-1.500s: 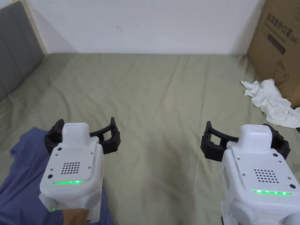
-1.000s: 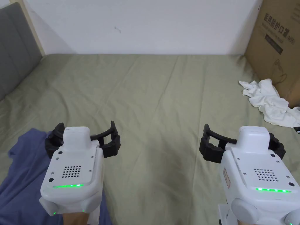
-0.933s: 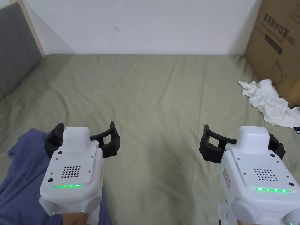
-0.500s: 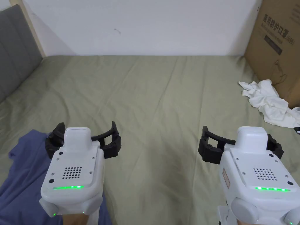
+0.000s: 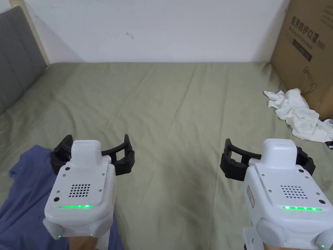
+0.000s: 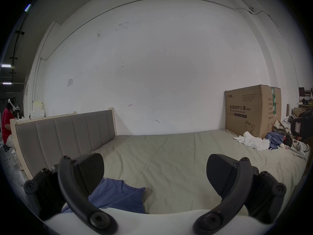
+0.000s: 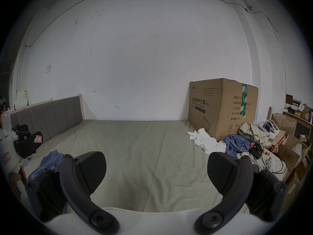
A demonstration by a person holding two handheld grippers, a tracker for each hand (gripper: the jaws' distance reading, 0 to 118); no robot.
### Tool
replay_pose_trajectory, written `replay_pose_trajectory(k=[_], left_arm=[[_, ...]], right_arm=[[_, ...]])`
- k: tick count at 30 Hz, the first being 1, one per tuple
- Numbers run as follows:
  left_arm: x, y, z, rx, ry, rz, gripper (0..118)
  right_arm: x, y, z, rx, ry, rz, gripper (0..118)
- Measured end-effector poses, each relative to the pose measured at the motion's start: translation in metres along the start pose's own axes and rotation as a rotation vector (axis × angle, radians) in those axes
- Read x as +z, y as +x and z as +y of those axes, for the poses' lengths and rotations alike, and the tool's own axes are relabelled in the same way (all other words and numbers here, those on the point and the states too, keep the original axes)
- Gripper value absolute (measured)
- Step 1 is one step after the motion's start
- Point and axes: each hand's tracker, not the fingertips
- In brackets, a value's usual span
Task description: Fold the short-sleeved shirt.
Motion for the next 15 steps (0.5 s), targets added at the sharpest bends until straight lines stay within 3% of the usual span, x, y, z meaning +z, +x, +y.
replay_pose_trajectory(k=[4, 5, 6, 7, 8, 10, 12, 15], left_arm=[[0.0, -0.001, 0.004, 0.024, -0.016, -0.032, 118], [0.001, 0.0, 0.005, 0.032, -0.014, -0.037, 118], [0.002, 0.001, 0.006, 0.045, -0.011, -0.043, 118], [0.003, 0.002, 0.007, 0.055, -0.011, -0.052, 111], [0.004, 0.003, 0.009, 0.065, -0.007, -0.068, 84], [0.001, 0.006, 0.011, 0.056, -0.013, -0.069, 7], [0.001, 0.008, 0.01, 0.046, -0.014, -0.082, 3], [0.001, 0.008, 0.012, 0.048, -0.025, -0.094, 3]], right_arm=[[0.0, -0.002, 0.002, 0.012, -0.017, -0.017, 116], [0.001, -0.002, 0.002, 0.012, -0.014, -0.015, 104], [0.001, -0.002, 0.002, 0.013, -0.01, -0.012, 82], [0.0, -0.002, 0.003, 0.017, -0.015, -0.015, 50], [-0.002, -0.003, 0.003, 0.025, -0.027, -0.016, 20], [-0.002, -0.002, 0.004, 0.023, -0.028, -0.012, 13], [-0.001, -0.002, 0.004, 0.021, -0.023, -0.014, 3], [-0.001, -0.002, 0.005, 0.021, -0.018, -0.008, 3]])
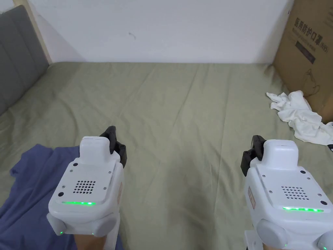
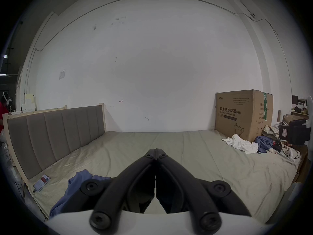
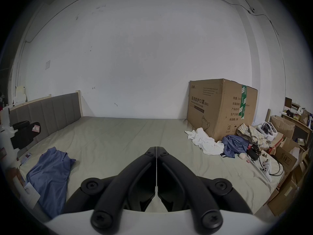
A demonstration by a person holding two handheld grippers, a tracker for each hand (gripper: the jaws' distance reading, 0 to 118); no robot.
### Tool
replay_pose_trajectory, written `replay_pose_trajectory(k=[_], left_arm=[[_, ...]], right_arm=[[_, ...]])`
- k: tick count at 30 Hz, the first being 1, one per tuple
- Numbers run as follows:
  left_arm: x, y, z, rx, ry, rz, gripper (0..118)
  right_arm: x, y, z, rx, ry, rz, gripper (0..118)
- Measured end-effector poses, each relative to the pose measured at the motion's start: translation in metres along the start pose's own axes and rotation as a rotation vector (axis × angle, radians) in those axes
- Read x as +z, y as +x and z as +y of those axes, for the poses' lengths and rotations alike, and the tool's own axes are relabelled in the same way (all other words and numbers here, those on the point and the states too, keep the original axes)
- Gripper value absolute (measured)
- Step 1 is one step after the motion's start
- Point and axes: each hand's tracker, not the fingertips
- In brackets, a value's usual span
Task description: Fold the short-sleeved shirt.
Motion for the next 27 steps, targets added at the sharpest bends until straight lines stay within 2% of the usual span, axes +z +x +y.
replay_pose_trajectory(k=[5, 9, 20, 27], left_arm=[[0.002, -0.014, -0.002, 0.01, -0.016, 0.032, 3], [0.01, -0.044, -0.004, 0.03, -0.03, 0.114, 3], [0.081, -0.17, 0.0, 0.011, -0.042, 0.468, 3], [0.131, -0.223, -0.003, 0.009, -0.072, 0.611, 3]], right_arm=[[-0.007, -0.009, 0.004, -0.006, -0.006, 0.043, 3], [-0.014, -0.033, 0.009, 0.002, 0.009, 0.114, 3], [-0.022, -0.162, 0.02, 0.015, 0.032, 0.441, 3], [-0.008, -0.224, 0.019, 0.012, 0.021, 0.573, 3]])
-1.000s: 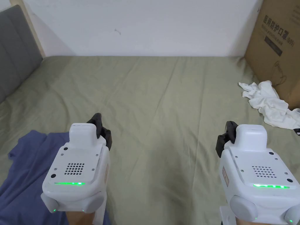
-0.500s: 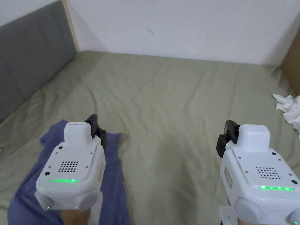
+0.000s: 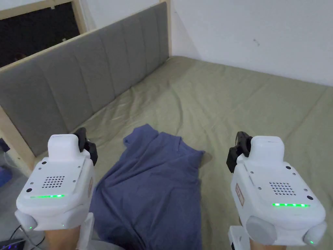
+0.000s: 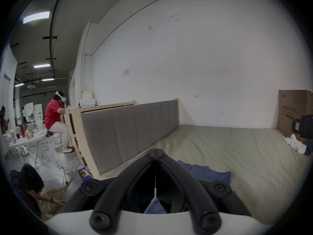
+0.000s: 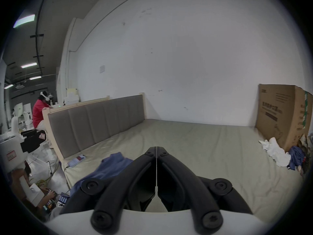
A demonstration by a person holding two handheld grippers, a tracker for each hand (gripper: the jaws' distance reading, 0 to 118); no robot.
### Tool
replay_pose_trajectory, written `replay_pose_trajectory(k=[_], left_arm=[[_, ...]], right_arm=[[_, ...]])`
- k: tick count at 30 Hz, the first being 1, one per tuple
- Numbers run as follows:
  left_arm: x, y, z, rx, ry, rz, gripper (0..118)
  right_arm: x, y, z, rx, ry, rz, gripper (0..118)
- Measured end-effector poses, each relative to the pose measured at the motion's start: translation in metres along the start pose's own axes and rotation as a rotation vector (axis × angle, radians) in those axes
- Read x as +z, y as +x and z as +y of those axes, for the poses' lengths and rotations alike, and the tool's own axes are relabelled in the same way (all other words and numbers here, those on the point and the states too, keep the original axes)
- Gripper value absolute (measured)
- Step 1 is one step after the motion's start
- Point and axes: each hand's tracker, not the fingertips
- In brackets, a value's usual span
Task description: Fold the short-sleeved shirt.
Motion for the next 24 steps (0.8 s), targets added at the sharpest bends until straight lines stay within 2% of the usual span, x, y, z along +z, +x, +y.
replay_pose_trajectory(k=[8, 17, 21, 22, 23, 24], left_arm=[[0.002, -0.022, -0.008, 0.006, -0.044, 0.032, 3], [-0.052, 0.002, -0.015, 0.017, -0.267, -0.13, 3], [-0.087, 0.023, -0.023, 0.01, -0.331, -0.19, 12], [-0.095, 0.029, -0.026, 0.003, -0.368, -0.212, 36], [-0.108, 0.036, -0.028, 0.002, -0.414, -0.232, 79], [-0.118, 0.042, -0.033, 0.003, -0.442, -0.247, 89]], right_arm=[[-0.007, -0.019, -0.004, 0.009, -0.011, 0.057, 3], [-0.01, 0.001, -0.004, 0.035, -0.023, 0.018, 3], [-0.013, 0.014, -0.004, 0.033, -0.03, -0.014, 3], [-0.014, 0.017, -0.004, 0.034, -0.031, -0.021, 3], [-0.014, 0.021, -0.004, 0.035, -0.032, -0.03, 3], [-0.015, 0.024, -0.004, 0.037, -0.035, -0.039, 3]])
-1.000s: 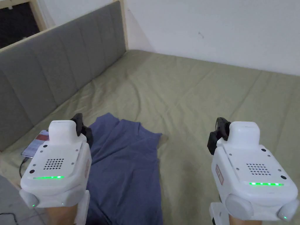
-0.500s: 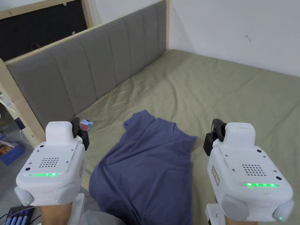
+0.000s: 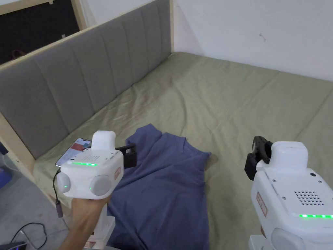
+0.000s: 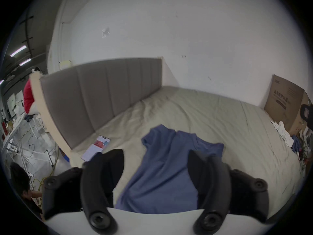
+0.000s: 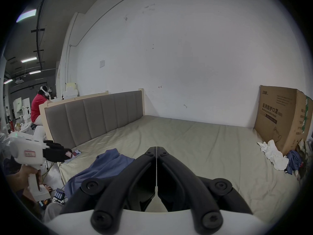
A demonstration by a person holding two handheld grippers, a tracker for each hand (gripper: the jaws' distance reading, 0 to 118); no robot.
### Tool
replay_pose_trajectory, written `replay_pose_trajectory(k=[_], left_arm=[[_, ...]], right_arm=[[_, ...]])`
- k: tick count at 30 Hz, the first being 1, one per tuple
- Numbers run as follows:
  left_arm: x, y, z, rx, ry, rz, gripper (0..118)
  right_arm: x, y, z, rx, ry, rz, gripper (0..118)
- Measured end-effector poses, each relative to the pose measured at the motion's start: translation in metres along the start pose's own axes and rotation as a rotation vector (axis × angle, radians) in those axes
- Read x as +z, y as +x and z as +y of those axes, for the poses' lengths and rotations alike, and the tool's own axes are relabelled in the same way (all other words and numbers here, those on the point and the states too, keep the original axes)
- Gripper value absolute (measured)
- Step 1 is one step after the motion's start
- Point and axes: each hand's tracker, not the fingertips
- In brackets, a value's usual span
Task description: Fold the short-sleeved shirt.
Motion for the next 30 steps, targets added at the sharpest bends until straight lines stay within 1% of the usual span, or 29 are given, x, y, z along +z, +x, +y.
replay_pose_trajectory(k=[2, 3, 5, 10, 13, 16, 18, 20, 21, 22, 23, 24, 26, 28, 30], left_arm=[[-0.023, 0.007, 0.0, 0.001, -0.041, -0.004, 90], [-0.038, 0.01, 0.0, -0.004, -0.091, -0.005, 97], [-0.065, 0.016, -0.002, -0.005, -0.188, -0.012, 116], [-0.113, 0.031, -0.02, -0.02, -0.35, -0.054, 117], [-0.138, 0.042, -0.034, -0.075, -0.438, -0.028, 117], [-0.156, 0.05, -0.047, -0.088, -0.518, -0.017, 115], [-0.163, 0.054, -0.055, -0.091, -0.541, -0.019, 99], [-0.161, 0.054, -0.057, -0.052, -0.548, -0.061, 86], [-0.156, 0.055, -0.055, -0.047, -0.525, -0.042, 73], [-0.152, 0.056, -0.054, -0.048, -0.519, -0.051, 58], [-0.149, 0.057, -0.053, -0.058, -0.51, -0.088, 27], [-0.147, 0.06, -0.051, -0.081, -0.501, -0.101, 15], [-0.14, 0.066, -0.048, -0.09, -0.486, -0.12, 15], [-0.134, 0.071, -0.047, -0.129, -0.457, -0.104, 14], [-0.124, 0.069, -0.044, -0.074, -0.44, -0.132, 14]], right_arm=[[-0.003, 0.007, -0.001, 0.001, -0.007, -0.016, 3], [-0.004, 0.011, -0.002, 0.0, -0.013, -0.024, 3], [-0.007, 0.019, -0.005, -0.003, -0.024, -0.038, 3], [-0.013, 0.038, -0.014, -0.006, -0.058, -0.082, 3], [-0.016, 0.049, -0.021, -0.014, -0.083, -0.107, 3], [-0.017, 0.058, -0.027, -0.018, -0.108, -0.124, 3], [-0.017, 0.063, -0.031, -0.016, -0.122, -0.134, 3], [-0.016, 0.067, -0.034, -0.018, -0.134, -0.143, 3], [-0.016, 0.07, -0.036, -0.022, -0.139, -0.147, 3], [-0.016, 0.071, -0.037, -0.028, -0.142, -0.15, 3], [-0.016, 0.073, -0.038, -0.036, -0.144, -0.151, 3], [-0.016, 0.075, -0.039, -0.042, -0.148, -0.152, 3], [-0.015, 0.076, -0.039, -0.051, -0.152, -0.151, 3], [-0.012, 0.077, -0.038, -0.056, -0.149, -0.151, 3], [-0.008, 0.079, -0.036, -0.062, -0.14, -0.149, 3]])
